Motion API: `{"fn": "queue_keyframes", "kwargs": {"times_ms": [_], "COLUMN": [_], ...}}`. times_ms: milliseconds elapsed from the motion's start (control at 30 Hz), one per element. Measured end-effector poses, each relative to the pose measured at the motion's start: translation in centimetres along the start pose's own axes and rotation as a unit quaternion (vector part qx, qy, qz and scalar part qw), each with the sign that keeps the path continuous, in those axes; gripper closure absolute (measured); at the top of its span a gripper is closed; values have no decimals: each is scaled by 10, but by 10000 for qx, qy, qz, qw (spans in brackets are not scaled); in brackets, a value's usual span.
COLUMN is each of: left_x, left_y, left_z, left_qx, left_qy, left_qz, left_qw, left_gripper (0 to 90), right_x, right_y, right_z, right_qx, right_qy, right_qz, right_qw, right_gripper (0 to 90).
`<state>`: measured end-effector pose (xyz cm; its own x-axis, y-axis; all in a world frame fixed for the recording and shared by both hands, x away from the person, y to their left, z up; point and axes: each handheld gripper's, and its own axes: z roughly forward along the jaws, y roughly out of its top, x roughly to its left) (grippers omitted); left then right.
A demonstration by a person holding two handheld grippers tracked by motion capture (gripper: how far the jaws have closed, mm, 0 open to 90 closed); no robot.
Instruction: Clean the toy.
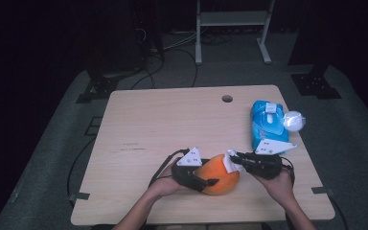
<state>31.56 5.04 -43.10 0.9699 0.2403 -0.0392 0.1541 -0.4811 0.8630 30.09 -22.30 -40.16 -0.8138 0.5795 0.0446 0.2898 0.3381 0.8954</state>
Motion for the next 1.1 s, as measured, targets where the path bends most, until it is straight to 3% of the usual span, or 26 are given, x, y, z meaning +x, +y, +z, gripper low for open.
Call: {"fn": "queue_keyframes", "kwargs": {"times_ms": [133, 267, 300, 467, 600, 700, 800, 933, 967, 1000, 1033, 1067, 1100], "left_x": [-6, -13, -14, -9, -13, -19, -21, -13, -3, 1, 1, 4, 3], "left_y": [4, 6, 7, 4, 6, 8, 10, 10, 8, 6, 6, 1, 0], "left_z": [3, 6, 7, 5, 7, 10, 10, 5, 3, 3, 3, 7, 7], "left_qx": [48, 46, 68, -28, -6, 22, 86, -70, -148, -132, -132, -80, -83], "left_qy": [115, 137, 170, 104, 106, 106, 123, -34, -31, -81, -81, -233, -236], "left_qz": [100, 255, 276, 155, 222, 288, 325, 80, -280, -435, -435, -572, -489], "left_qw": [9999, 9996, 9994, 9998, 9997, 9995, 9994, 9999, 9995, 9989, 9989, 9981, 9985], "left_gripper": [286, 280, 283, 290, 285, 275, 240, 163, 119, 93, 88, 93, 123], "right_x": [3, 10, 12, 0, -2, 4, 14, 11, 9, 9, 8, 8, 8], "right_y": [2, 5, 7, 1, -1, 2, 7, 4, 2, 2, 1, 1, 2], "right_z": [0, 1, 2, -1, -5, -3, 3, 2, 1, 1, 0, 1, 1], "right_qx": [1, -69, 11, 75, 88, 65, 102, 133, 115, 111, 95, 87, 104], "right_qy": [-66, 64, 5, -98, -160, -92, -10, 79, 102, 122, 150, 176, 171], "right_qz": [-36, -78, -203, -35, 0, 9, -206, -202, -182, -128, -111, -130, -166], "right_qw": [10000, 9999, 9998, 9999, 9998, 9999, 9997, 9997, 9997, 9998, 9998, 9997, 9997], "right_gripper": [810, 810, 810, 811, 810, 810, 810, 810, 810, 810, 810, 809, 809]}}
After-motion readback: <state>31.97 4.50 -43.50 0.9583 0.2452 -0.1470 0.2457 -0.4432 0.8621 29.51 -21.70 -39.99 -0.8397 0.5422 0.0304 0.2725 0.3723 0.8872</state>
